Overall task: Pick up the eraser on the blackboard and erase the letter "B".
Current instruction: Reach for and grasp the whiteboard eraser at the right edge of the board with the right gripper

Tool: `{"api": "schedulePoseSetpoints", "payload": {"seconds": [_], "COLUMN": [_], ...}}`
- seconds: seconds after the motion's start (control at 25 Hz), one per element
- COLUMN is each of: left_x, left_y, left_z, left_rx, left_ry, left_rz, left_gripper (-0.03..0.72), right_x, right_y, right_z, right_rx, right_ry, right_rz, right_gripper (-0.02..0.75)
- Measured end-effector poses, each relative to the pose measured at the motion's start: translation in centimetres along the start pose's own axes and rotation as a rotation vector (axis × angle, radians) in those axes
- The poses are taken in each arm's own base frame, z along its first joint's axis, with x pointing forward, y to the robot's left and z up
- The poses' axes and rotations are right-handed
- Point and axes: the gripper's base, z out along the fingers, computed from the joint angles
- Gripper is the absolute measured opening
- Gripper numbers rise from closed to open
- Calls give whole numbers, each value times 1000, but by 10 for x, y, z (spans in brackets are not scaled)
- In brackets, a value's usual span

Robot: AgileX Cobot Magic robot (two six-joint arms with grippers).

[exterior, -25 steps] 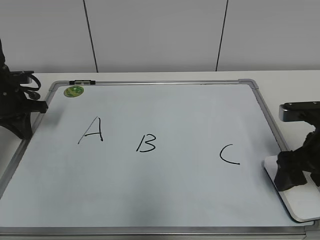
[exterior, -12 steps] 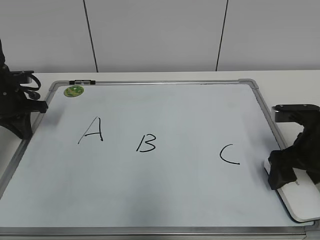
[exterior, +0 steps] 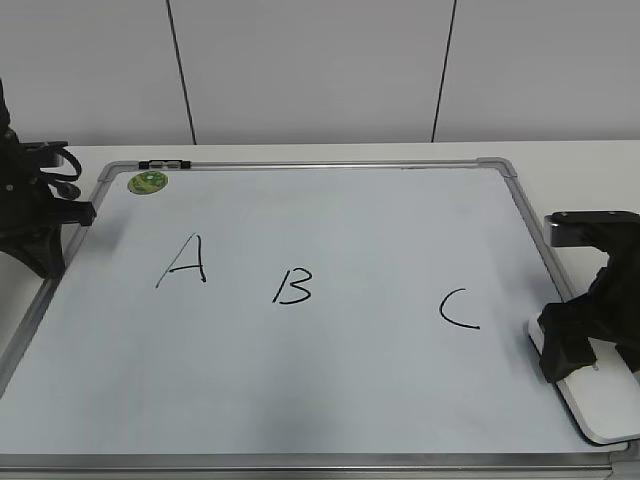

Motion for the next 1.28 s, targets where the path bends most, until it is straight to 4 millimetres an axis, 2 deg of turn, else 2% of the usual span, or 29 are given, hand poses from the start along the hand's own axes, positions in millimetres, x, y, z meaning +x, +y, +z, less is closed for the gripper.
{"api": "schedulePoseSetpoints", "payload": {"seconds": [0.72,0.92,1.28], "left_x": [0,0,0], "left_y": [0,0,0], "left_z": [0,0,0], "left_rx": [5,6,6], "left_ry": [0,0,0], "left_rz": [-3,-4,-4], "left_gripper": [34,32,32], "right_x": [1,1,1], "right_y": [5,5,5], "right_z": [0,0,0], "right_rx": [13,15,15], "right_ry": [11,13,15], "right_rz": [-17,-18,-17], "right_gripper": [626,547,532]}}
